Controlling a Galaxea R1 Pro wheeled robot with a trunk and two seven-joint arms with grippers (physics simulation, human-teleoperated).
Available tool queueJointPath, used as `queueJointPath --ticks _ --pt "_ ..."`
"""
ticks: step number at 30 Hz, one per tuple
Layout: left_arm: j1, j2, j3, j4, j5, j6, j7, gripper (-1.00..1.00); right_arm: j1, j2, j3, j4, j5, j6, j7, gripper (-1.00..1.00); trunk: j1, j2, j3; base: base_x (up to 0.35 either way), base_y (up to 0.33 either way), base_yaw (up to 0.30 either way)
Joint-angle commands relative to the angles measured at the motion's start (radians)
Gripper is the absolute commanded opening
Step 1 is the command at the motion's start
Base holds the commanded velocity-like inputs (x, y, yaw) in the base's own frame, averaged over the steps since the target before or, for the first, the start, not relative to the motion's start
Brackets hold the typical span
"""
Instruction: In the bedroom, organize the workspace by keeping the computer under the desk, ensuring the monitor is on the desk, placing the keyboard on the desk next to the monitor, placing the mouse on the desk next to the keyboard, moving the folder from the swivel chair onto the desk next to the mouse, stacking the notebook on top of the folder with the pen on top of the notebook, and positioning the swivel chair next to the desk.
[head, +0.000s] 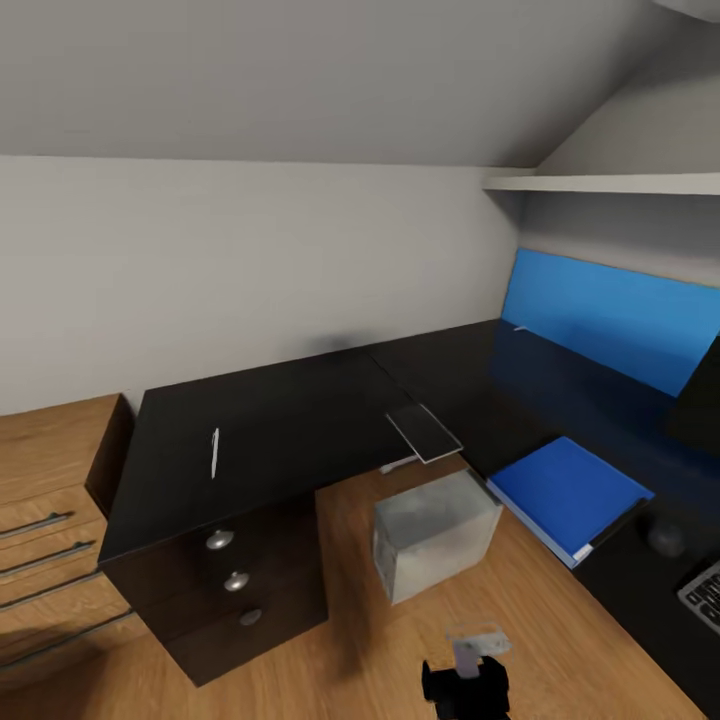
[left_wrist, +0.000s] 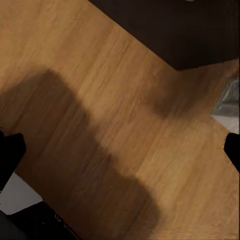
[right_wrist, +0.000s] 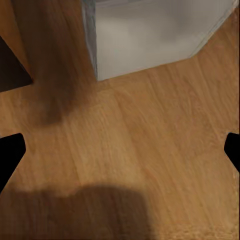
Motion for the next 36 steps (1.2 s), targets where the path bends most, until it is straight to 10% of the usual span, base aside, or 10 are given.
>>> queueJointPath --ticks 1,2,5,12,13,23,25,36 --pt "-0.002 -0.017 -0.002 -0.017 0.006 0.0 0.015 1.0 0.009 -0.013 0.007 0.034 -0.002 -0.028 -0.009 1.0 0.0 0.0 0.0 0.0 0.0 -0.261" --pt "-0.032 -0.118 -0.01 -0.061 -0.035 0.011 0.063 1.0 0.048 -0.056 0.05 0.227 0.013 -0.183 0.025 1.0 0.0 0.0 0.001 0.0 0.0 -0.262" --pt "-0.054 -0.182 -0.095 -0.076 -0.108 0.005 0.083 1.0 0.077 -0.069 0.071 0.383 0.02 -0.323 0.069 1.0 0.0 0.0 0.004 0.0 0.0 -0.26" --pt "-0.146 -0.23 -0.145 -0.081 -0.121 -0.048 0.089 1.0 0.088 -0.074 0.076 0.681 0.081 -0.605 0.163 1.0 0.0 0.0 0.011 0.0 0.0 -0.255" --pt "-0.287 -0.248 -0.206 -0.077 -0.084 -0.163 0.09 1.0 0.088 -0.073 0.076 0.852 0.125 -0.798 0.254 1.0 0.0 0.0 0.012 0.0 0.0 -0.252" --pt "-0.334 -0.247 -0.211 -0.066 -0.021 -0.186 0.086 1.0 0.088 -0.072 0.069 0.888 0.122 -0.809 0.262 1.0 0.0 0.0 0.022 0.0 0.0 -0.247" --pt "-0.334 -0.246 -0.213 -0.081 0.006 -0.326 0.083 1.0 0.088 -0.073 0.07 0.9 0.123 -0.812 0.262 1.0 0.0 0.0 0.025 0.0 0.0 -0.251" --pt "-0.316 -0.234 -0.22 -0.194 -0.006 -0.42 0.135 1.0 0.117 -0.083 0.07 0.898 0.12 -0.823 0.262 1.0 0.0 0.0 0.036 0.0 0.0 -0.247"
